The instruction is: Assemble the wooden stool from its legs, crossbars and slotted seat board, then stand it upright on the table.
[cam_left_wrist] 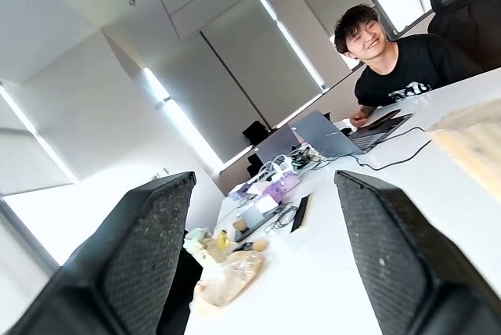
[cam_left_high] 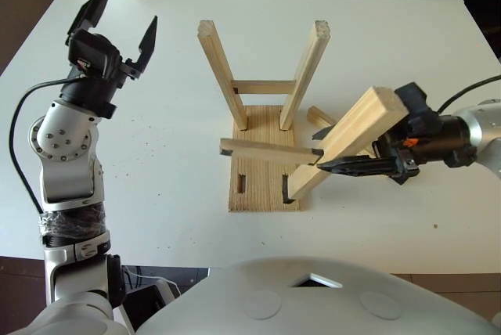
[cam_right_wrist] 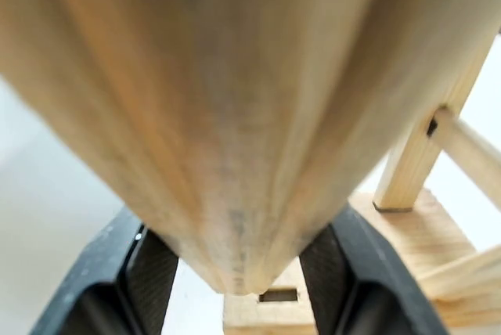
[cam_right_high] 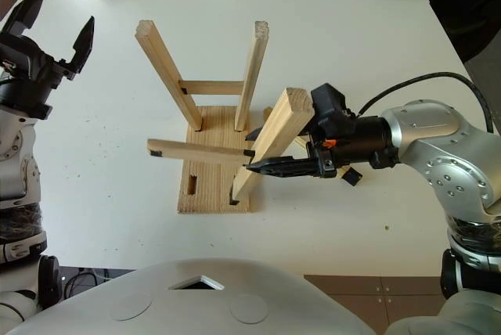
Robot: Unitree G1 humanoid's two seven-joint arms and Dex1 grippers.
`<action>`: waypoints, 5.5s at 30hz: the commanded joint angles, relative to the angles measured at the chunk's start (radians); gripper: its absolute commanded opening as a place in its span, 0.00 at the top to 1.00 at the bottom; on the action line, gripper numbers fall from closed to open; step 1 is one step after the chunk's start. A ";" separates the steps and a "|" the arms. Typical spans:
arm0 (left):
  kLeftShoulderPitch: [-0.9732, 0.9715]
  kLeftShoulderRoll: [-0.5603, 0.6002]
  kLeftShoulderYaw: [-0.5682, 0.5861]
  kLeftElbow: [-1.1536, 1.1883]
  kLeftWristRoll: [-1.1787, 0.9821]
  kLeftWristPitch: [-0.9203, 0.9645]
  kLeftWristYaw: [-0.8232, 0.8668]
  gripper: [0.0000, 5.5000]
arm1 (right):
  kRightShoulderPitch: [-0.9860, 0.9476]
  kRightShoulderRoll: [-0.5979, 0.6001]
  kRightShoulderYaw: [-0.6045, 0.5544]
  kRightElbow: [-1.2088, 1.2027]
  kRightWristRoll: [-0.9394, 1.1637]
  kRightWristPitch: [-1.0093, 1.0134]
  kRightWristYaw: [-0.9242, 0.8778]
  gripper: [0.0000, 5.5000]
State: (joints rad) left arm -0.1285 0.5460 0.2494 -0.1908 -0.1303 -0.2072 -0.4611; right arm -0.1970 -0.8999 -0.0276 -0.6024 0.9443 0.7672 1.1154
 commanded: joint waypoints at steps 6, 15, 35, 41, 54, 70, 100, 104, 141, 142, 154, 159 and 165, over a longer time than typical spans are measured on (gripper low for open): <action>0.017 0.005 -0.034 -0.041 0.023 0.006 -0.006 0.40 | 0.019 0.045 0.045 0.041 -0.142 -0.112 -0.010 0.63; 0.020 0.007 -0.030 -0.048 0.018 0.013 -0.001 0.40 | 0.065 0.072 0.060 0.019 -0.152 -0.124 -0.011 0.63; 0.013 -0.010 -0.072 -0.049 0.028 0.019 0.003 0.40 | 0.118 0.033 0.369 0.182 -0.569 -0.441 0.082 0.63; 0.004 -0.017 -0.087 -0.045 0.026 0.030 0.010 0.40 | -0.029 0.012 0.412 0.191 -0.455 -0.263 0.121 0.63; 0.027 -0.028 -0.084 -0.059 0.020 0.040 0.025 0.40 | -0.087 0.029 0.535 0.345 -0.569 -0.346 0.136 0.63; 0.036 -0.024 -0.062 -0.069 0.025 0.051 0.037 0.40 | 0.019 -0.045 0.329 0.293 -0.627 -0.525 0.121 0.41; 0.092 -0.040 -0.040 -0.111 0.045 0.068 0.070 0.40 | 0.202 -0.105 0.089 0.706 -0.721 -0.634 0.133 0.41; 0.099 -0.040 -0.036 -0.120 0.043 0.076 0.075 0.40 | 0.208 -0.093 0.095 0.720 -0.746 -0.662 0.119 0.41; -0.054 -0.001 0.119 -0.217 -0.203 0.331 0.108 0.40 | 0.066 0.094 -0.039 0.777 -1.133 -1.190 -0.631 0.81; -0.055 0.002 0.115 -0.228 -0.210 0.340 0.105 0.40 | 0.054 0.100 -0.053 0.782 -1.122 -1.173 -0.644 0.81; -0.201 -0.071 0.034 -0.351 -0.556 0.630 0.126 0.40 | -0.166 0.220 -0.133 0.574 -0.943 -0.974 -0.727 0.81; -0.287 -0.144 -0.029 -0.374 -0.796 0.747 0.149 0.33 | -0.303 0.314 -0.067 0.426 -0.850 -0.906 -0.707 0.81; -0.401 -0.179 -0.032 -0.360 -1.028 0.810 0.184 0.24 | -0.357 0.382 0.016 0.357 -0.811 -0.881 -0.657 0.81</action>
State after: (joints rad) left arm -0.4840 0.3701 0.2190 -0.5507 -1.1038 0.5793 -0.2946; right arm -0.5372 -0.5349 -0.0385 -0.2248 0.1196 -0.1230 0.4363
